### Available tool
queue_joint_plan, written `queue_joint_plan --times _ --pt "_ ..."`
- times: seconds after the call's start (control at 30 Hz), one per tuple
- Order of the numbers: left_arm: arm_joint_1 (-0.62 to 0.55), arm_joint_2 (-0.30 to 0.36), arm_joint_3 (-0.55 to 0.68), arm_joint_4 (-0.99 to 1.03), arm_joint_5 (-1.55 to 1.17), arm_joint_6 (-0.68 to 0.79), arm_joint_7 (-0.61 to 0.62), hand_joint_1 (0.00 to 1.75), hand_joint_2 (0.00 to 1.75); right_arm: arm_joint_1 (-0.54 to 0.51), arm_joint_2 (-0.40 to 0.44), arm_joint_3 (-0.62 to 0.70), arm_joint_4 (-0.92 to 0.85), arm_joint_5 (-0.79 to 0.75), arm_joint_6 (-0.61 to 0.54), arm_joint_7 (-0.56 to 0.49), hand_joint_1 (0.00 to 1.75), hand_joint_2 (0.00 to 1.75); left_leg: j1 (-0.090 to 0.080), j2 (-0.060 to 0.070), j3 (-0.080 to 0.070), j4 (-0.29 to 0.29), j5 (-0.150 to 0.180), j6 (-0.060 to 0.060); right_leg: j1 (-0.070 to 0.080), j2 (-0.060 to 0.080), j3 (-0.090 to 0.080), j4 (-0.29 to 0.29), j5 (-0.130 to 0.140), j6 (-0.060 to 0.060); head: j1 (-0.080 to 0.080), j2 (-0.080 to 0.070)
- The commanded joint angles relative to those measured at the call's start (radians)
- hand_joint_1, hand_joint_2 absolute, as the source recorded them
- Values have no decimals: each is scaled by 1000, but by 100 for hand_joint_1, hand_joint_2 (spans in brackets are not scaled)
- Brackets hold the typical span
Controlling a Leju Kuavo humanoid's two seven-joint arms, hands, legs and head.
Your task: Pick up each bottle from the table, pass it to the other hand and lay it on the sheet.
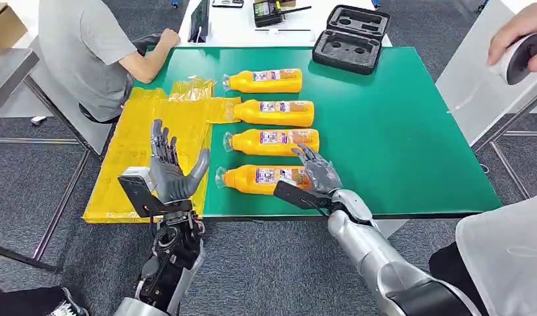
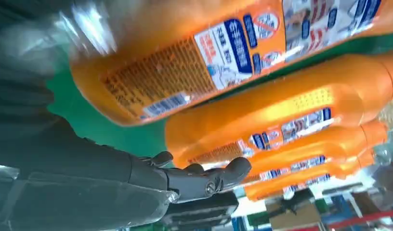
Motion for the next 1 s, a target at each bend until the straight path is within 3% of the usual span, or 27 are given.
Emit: queue_joint_plan --times 0.03,1.0 --pt "-15 7 -35 15 0 -1 3 0 175 -69 18 6 86 -7 62 -24 0 175 0 1 4 0 -2 -1 0 0 4 0 -2 -1 0 0" --pt "-5 10 -44 2 -5 6 3 0 175 -81 29 -10 107 -2 104 -41 0 175 1 1 5 0 -3 -2 1 0 5 0 -2 -2 0 0"
